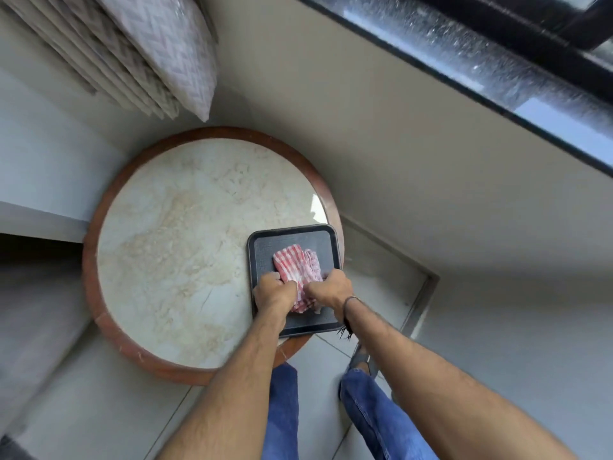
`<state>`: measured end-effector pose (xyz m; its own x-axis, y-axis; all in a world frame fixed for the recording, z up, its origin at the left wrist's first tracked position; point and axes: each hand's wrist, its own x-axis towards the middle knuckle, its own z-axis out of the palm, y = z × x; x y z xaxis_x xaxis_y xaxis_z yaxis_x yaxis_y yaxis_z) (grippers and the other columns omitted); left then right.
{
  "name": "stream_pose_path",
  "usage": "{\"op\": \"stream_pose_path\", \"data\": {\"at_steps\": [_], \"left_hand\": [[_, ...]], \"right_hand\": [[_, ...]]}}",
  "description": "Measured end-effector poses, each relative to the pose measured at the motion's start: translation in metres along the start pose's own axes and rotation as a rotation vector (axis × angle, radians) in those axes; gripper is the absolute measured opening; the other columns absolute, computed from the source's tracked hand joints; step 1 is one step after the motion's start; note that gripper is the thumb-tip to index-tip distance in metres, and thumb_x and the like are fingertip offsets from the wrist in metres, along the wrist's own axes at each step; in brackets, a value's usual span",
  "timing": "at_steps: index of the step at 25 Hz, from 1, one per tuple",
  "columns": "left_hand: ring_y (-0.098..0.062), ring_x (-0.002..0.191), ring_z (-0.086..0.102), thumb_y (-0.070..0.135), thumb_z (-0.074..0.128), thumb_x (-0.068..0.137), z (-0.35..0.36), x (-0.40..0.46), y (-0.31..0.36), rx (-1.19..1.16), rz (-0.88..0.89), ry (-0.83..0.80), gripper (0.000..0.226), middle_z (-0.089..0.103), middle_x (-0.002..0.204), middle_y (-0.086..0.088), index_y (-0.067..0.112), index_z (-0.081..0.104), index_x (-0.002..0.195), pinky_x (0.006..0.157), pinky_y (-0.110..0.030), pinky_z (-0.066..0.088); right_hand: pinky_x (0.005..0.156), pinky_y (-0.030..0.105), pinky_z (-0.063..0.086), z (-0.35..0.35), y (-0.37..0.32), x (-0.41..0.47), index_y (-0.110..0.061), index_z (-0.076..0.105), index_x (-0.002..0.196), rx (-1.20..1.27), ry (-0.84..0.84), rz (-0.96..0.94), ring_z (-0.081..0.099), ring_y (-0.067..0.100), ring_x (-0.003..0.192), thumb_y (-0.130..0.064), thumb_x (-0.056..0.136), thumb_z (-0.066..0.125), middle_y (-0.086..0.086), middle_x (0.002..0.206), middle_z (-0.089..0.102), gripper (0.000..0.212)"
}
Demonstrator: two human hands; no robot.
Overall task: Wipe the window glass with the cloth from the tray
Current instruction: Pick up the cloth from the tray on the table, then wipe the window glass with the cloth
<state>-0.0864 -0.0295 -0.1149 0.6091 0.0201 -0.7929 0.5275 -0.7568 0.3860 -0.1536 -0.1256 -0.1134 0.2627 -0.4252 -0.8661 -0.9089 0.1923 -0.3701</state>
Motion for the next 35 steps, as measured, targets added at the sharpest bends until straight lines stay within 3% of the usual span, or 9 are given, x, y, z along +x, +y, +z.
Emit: {"op": "stream_pose_path", "data": {"at_steps": [2, 6, 12, 20, 22, 26, 28, 32, 35], "left_hand": [[-0.015, 0.070, 0.071, 0.005, 0.066, 0.085, -0.018, -0.027, 0.023, -0.159, -0.026, -0.079, 0.024, 0.080, 0.089, -0.004, 0.013, 0.080, 0.102, 0.043, -0.018, 0.051], [-0.023, 0.083, 0.072, -0.008, 0.059, 0.088, -0.071, -0.108, 0.119, -0.327, 0.201, -0.235, 0.045, 0.077, 0.108, -0.012, 0.004, 0.069, 0.131, 0.061, -0.024, 0.059], [-0.018, 0.084, 0.069, -0.006, 0.067, 0.091, -0.186, -0.287, 0.332, -0.348, 0.805, -0.558, 0.040, 0.073, 0.111, -0.012, 0.007, 0.065, 0.129, 0.072, -0.028, 0.056], [-0.014, 0.085, 0.077, 0.014, 0.081, 0.083, -0.302, -0.468, 0.506, -0.170, 1.353, -0.596, 0.044, 0.081, 0.102, -0.003, 0.009, 0.073, 0.127, 0.086, -0.035, 0.055], [-0.017, 0.086, 0.078, 0.020, 0.080, 0.084, -0.316, -0.491, 0.539, -0.219, 1.448, -0.437, 0.037, 0.081, 0.110, -0.008, 0.010, 0.075, 0.120, 0.086, -0.037, 0.056], [-0.032, 0.123, 0.063, 0.014, 0.053, 0.099, -0.328, -0.507, 0.599, -0.166, 1.815, 0.555, 0.033, 0.065, 0.134, -0.014, 0.006, 0.070, 0.127, 0.101, -0.046, 0.054], [-0.037, 0.150, 0.044, 0.013, 0.042, 0.103, -0.336, -0.503, 0.631, -0.169, 1.981, 0.731, 0.049, 0.049, 0.159, -0.021, 0.001, 0.056, 0.148, 0.127, -0.052, 0.030], [-0.027, 0.167, -0.002, 0.038, 0.012, 0.107, -0.349, -0.472, 0.683, 0.208, 2.010, 1.115, 0.067, -0.007, 0.178, -0.011, 0.012, -0.004, 0.166, 0.136, -0.049, 0.002], [-0.029, 0.167, 0.005, 0.039, 0.018, 0.108, -0.341, -0.446, 0.707, 0.160, 2.022, 1.295, 0.070, 0.003, 0.179, -0.014, 0.005, 0.008, 0.168, 0.134, -0.053, 0.015]], "right_hand": [[0.081, 0.045, 0.068, -0.026, -0.020, -0.026, -0.001, 0.079, 0.089, 0.157, -0.054, 0.014, 0.070, 0.025, 0.075, -0.007, 0.079, 0.067, 0.010, 0.084, 0.073, 0.017], [0.045, 0.028, 0.060, -0.116, -0.093, -0.109, -0.003, 0.070, 0.094, 0.470, -0.154, -0.124, 0.067, 0.025, 0.061, 0.008, 0.085, 0.065, 0.017, 0.086, 0.067, 0.015], [0.100, 0.055, 0.059, -0.276, -0.244, -0.287, -0.003, 0.071, 0.132, 0.767, -0.322, -0.663, 0.074, 0.030, 0.089, -0.016, 0.098, 0.073, 0.018, 0.117, 0.074, 0.037], [0.114, 0.060, 0.051, -0.409, -0.354, -0.480, 0.001, 0.060, 0.143, 0.724, -0.192, -1.270, 0.066, 0.041, 0.119, -0.018, 0.103, 0.065, 0.030, 0.149, 0.060, 0.045], [0.095, 0.049, 0.066, -0.425, -0.371, -0.515, -0.002, 0.070, 0.127, 0.797, 0.075, -1.386, 0.078, 0.032, 0.098, -0.014, 0.098, 0.072, 0.031, 0.138, 0.069, 0.032], [0.083, 0.046, 0.067, -0.453, -0.406, -0.561, -0.008, 0.064, 0.110, 0.442, 1.390, -1.543, 0.071, 0.024, 0.085, -0.009, 0.094, 0.074, 0.012, 0.101, 0.073, 0.018], [0.079, 0.042, 0.060, -0.466, -0.422, -0.569, -0.003, 0.063, 0.114, 0.110, 1.934, -1.547, 0.061, 0.024, 0.088, 0.003, 0.089, 0.067, 0.016, 0.103, 0.070, 0.027], [0.126, 0.049, 0.038, -0.476, -0.448, -0.545, -0.006, 0.047, 0.158, -0.401, 2.014, -1.281, 0.042, 0.030, 0.156, 0.003, 0.093, 0.062, 0.015, 0.167, 0.046, 0.067], [0.136, 0.049, 0.021, -0.479, -0.472, -0.519, -0.004, 0.032, 0.164, -0.467, 2.054, -1.357, 0.020, 0.025, 0.166, -0.018, 0.106, 0.052, 0.013, 0.176, 0.025, 0.063]]}}
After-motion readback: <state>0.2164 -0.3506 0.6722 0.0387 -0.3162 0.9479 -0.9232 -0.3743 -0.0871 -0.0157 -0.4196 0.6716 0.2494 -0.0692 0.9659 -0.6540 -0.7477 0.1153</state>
